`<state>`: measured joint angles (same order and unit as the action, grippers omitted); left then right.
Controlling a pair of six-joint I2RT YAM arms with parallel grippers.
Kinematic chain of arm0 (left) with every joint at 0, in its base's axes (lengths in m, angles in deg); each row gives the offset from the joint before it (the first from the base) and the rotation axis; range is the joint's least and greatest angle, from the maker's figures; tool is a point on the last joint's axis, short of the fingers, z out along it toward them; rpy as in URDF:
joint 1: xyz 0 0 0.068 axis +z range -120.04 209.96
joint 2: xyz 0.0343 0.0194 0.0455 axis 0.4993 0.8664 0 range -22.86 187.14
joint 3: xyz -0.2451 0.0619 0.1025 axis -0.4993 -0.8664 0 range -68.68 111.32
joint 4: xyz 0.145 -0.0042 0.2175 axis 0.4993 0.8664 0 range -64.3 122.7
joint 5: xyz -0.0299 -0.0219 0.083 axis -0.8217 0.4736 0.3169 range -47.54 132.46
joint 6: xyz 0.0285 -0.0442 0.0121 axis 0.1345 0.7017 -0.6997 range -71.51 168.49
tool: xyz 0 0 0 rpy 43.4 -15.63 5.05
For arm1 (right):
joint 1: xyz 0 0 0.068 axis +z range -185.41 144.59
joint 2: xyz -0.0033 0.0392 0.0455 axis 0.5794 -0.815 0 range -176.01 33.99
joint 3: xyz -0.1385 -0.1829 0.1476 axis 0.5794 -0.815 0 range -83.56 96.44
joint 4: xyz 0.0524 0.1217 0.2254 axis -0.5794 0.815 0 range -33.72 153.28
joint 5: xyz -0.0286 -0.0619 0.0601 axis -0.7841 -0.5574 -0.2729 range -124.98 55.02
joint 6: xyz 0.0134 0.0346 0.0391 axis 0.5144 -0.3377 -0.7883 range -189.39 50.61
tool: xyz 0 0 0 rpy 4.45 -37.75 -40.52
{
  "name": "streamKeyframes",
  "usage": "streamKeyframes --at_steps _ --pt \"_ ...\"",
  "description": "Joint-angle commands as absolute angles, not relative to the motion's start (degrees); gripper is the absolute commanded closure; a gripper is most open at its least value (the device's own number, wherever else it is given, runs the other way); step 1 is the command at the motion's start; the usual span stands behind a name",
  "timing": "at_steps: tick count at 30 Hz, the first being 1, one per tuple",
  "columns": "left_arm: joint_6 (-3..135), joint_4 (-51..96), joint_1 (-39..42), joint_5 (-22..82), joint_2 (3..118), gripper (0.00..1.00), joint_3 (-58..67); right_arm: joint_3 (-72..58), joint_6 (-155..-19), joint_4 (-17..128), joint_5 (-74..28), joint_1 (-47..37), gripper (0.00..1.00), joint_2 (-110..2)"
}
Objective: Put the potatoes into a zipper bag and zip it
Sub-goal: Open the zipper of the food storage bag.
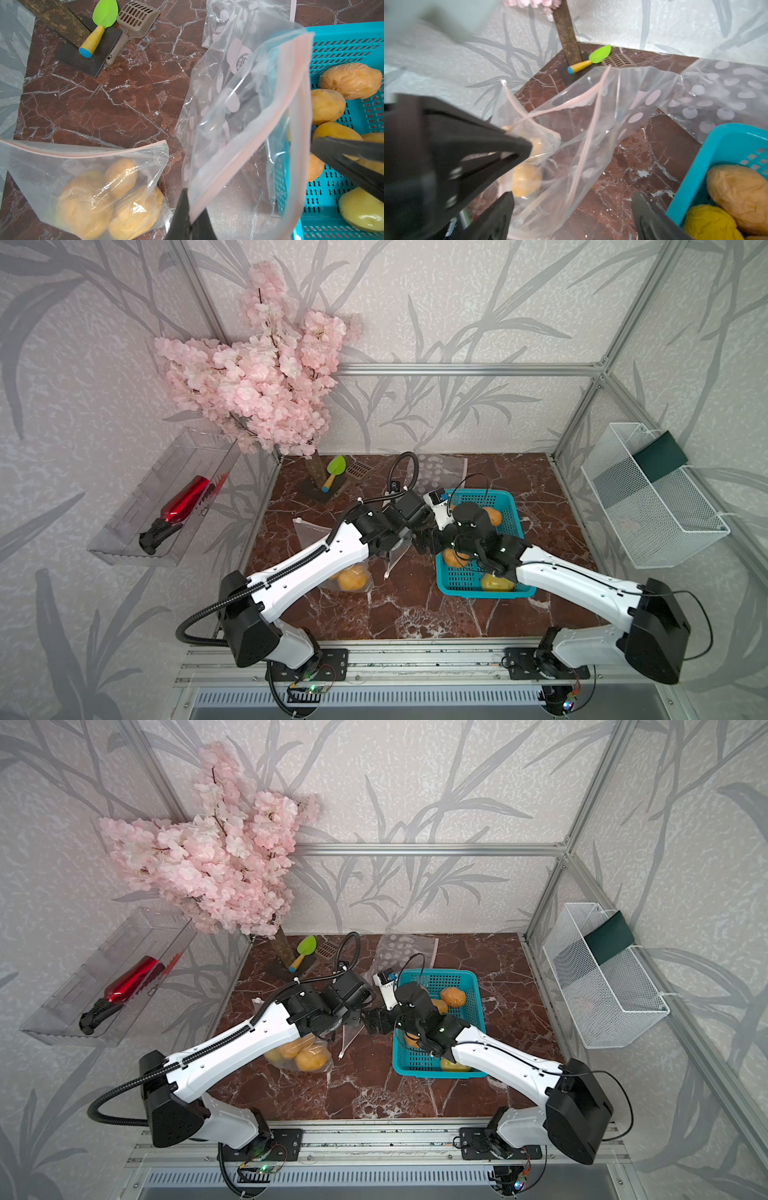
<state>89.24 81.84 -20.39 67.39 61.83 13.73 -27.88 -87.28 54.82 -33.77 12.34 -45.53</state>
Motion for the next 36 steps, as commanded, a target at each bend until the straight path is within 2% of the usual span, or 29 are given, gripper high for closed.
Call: streamKeyframes --at_steps 1,4,7,11,20,22,24,26,29,32,34,36 --pt "92.31 86.05 -20.17 68.3 59.97 1.0 16.62 -25.73 -86.26 58.83 -40.95 12.41 0.2 -48.49" --pt "97.69 91.86 -20.02 67.62 59.19 1.0 18.33 -27.12 -86.42 57.07 -42.73 12.41 0.31 -47.74" --pt "101.48 99.32 -19.55 64.49 59.9 1.0 21.57 -27.74 -86.31 56.74 -45.83 12.4 0.37 -46.35" --pt "99.06 102.7 -18.6 61.36 61.39 1.0 25.41 -26.65 -86.93 57.67 -46.58 12.4 0.45 -46.76" --pt "93.65 105.33 -12.85 58.11 74.21 1.0 34.6 -20.13 -90.65 62.43 -47.64 12.27 0.46 -51.28" --pt "92.8 101.24 -12.89 55.24 74.94 1.0 31.9 -18.81 -91.0 62.76 -46.3 12.23 0.43 -51.94" --pt "89.97 93.88 -12.85 51.54 74.08 1.0 27.24 -17.43 -91.38 63.94 -45.01 12.23 0.34 -51.82" --pt "89.45 90.71 -12.85 53.96 73.67 1.0 25.07 -15.72 -91.54 66.96 -44.1 12.23 0.27 -51.02" --pt "90.55 91.87 -12.56 61.22 74.65 1.0 25.29 -12.31 -90.69 73.99 -45.15 12.03 0.21 -48.19" --pt "89.45 89.85 -12.58 60.74 75.45 1.0 24.57 -12.15 -90.91 78.19 -48.02 11.14 0.11 -42.65" --pt "88.72 88.03 -12.69 59.99 76.01 1.0 23.73 -12.66 -92.97 80.06 -47.29 8.91 0.01 -38.55" --pt "88.31 88.1 -12.72 60.24 76.68 1.0 23.81 -12.22 -94.73 83.22 -45.64 5.39 0.01 -35.53"
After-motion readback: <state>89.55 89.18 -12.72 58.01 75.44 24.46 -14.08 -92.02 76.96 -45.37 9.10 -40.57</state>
